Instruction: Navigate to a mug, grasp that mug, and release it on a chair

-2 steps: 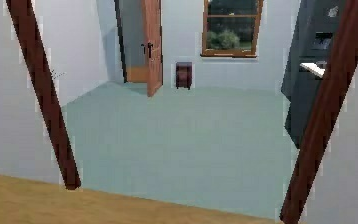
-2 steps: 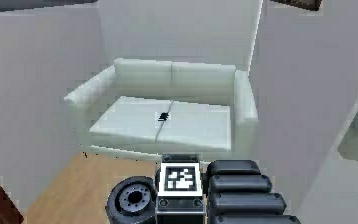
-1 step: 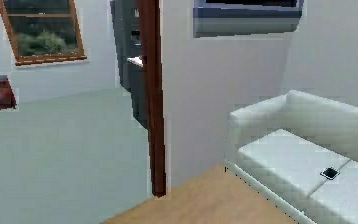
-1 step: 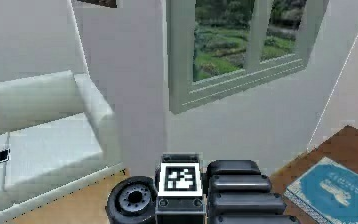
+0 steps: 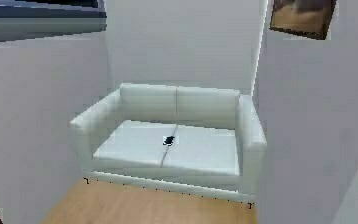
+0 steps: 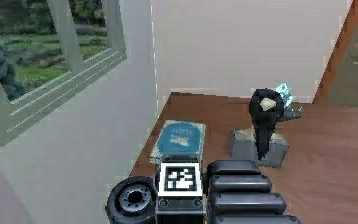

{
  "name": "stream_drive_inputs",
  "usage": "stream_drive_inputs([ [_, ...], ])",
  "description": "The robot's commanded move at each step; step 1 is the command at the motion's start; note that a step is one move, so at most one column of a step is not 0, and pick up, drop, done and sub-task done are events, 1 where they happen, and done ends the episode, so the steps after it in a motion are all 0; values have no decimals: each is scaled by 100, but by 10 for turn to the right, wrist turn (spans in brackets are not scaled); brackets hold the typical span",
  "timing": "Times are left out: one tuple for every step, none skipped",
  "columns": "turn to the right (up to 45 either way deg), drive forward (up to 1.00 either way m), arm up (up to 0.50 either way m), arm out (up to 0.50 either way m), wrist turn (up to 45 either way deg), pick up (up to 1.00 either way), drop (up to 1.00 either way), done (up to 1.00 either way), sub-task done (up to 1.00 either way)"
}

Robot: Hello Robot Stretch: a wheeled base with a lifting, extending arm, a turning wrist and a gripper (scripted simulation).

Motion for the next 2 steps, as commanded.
stream_drive_inputs([
  [450,0,0,0,0,0,0,0,0],
  [150,0,0,0,0,0,0,0,0],
])
